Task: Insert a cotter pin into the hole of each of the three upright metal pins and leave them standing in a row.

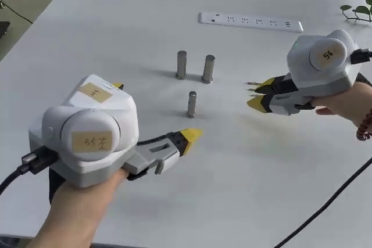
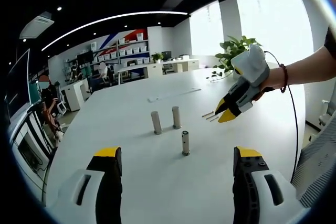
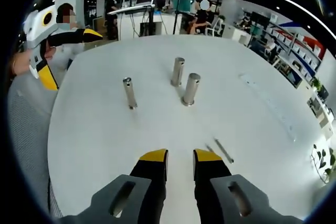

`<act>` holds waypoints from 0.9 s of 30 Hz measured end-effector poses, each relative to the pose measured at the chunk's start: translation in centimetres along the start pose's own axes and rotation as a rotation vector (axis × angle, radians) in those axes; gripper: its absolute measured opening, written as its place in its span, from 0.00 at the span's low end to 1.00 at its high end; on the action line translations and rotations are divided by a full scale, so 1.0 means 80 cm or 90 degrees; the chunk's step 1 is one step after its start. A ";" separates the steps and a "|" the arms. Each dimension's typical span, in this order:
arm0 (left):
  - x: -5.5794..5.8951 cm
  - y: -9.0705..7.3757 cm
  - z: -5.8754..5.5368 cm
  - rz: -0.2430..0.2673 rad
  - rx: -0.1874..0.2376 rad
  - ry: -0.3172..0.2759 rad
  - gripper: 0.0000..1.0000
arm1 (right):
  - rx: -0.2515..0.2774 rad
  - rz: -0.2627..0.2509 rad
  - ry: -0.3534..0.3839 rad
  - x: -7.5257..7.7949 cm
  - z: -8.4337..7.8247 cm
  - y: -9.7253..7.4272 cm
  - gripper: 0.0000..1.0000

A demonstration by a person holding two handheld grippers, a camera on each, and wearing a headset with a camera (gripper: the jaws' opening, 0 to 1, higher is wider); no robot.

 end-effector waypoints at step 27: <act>-0.001 -0.002 0.000 -0.003 0.000 -0.002 0.87 | -0.142 0.043 -0.032 0.033 -0.010 0.008 0.08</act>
Point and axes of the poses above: the centre of the closed fingertips' face, and the gripper's own axes: y roughly forward along the fingers, x roughly to its right, z roughly out of its top, the point moved 8 cm from there along -y, roughly backward along the fingers, and after that the axes turned 6 degrees about z, right-handed, at the moved point
